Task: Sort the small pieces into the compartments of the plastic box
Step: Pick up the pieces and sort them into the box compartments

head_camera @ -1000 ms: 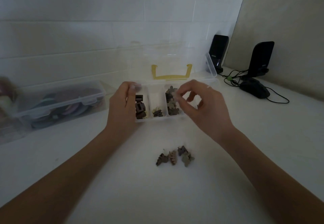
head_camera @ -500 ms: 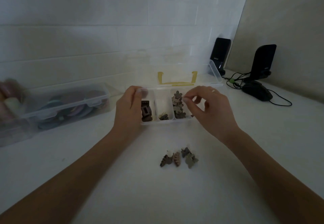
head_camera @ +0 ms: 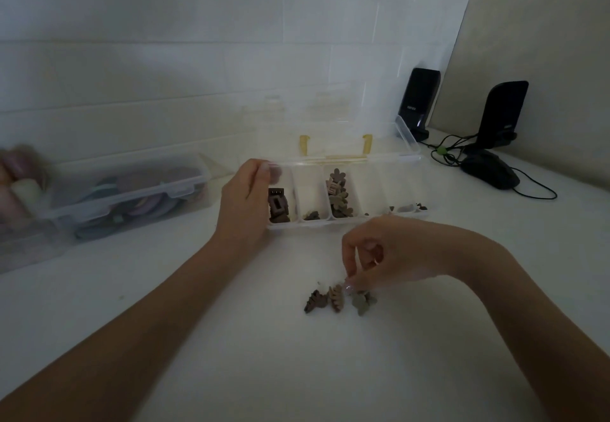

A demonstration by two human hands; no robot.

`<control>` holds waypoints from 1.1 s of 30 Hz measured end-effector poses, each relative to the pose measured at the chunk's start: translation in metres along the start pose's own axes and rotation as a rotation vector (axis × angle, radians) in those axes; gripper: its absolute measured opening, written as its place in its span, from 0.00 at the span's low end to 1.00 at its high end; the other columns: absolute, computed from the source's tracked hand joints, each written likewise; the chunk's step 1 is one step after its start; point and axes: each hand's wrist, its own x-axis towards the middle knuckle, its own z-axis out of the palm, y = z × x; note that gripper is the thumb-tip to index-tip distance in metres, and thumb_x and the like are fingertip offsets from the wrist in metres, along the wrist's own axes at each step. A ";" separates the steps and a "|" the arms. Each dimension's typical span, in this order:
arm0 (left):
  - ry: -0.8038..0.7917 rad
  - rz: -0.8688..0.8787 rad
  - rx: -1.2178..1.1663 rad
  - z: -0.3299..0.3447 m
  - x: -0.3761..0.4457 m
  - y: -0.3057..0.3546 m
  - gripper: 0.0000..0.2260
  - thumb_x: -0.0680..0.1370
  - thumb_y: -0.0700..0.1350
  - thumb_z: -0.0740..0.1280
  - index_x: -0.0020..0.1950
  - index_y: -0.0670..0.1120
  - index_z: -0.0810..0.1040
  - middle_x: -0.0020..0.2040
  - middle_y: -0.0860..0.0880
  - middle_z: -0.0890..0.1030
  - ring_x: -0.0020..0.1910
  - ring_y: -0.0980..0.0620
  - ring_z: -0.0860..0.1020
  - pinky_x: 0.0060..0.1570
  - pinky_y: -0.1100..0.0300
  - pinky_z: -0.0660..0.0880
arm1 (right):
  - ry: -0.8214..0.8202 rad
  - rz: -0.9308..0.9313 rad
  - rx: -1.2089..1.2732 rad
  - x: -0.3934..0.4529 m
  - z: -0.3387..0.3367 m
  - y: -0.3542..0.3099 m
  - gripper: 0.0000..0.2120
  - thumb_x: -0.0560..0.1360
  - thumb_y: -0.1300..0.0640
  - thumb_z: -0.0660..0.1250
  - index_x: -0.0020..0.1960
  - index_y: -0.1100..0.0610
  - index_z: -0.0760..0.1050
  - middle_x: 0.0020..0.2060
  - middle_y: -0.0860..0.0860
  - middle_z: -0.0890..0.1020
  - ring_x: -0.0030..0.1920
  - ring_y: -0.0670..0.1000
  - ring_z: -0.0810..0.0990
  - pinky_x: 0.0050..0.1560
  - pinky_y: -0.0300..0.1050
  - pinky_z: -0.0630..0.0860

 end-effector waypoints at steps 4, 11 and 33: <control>0.005 -0.007 -0.004 0.001 0.000 -0.002 0.11 0.81 0.48 0.56 0.48 0.46 0.77 0.42 0.58 0.79 0.41 0.67 0.75 0.43 0.72 0.70 | -0.034 -0.012 0.040 0.003 0.002 0.001 0.07 0.71 0.46 0.70 0.41 0.48 0.77 0.34 0.45 0.82 0.30 0.39 0.75 0.33 0.35 0.70; 0.000 -0.015 -0.012 0.001 0.001 -0.002 0.13 0.78 0.52 0.56 0.49 0.47 0.77 0.44 0.56 0.80 0.43 0.59 0.77 0.44 0.68 0.72 | 0.174 -0.246 0.355 0.006 -0.003 0.003 0.04 0.73 0.60 0.71 0.44 0.53 0.78 0.39 0.45 0.83 0.33 0.41 0.78 0.34 0.30 0.72; 0.025 -0.017 -0.011 0.001 0.001 -0.006 0.11 0.83 0.45 0.56 0.49 0.47 0.78 0.43 0.58 0.80 0.45 0.64 0.78 0.46 0.70 0.72 | 0.711 -0.251 0.328 0.011 -0.001 0.004 0.11 0.70 0.64 0.72 0.48 0.50 0.84 0.40 0.42 0.84 0.34 0.39 0.75 0.31 0.28 0.67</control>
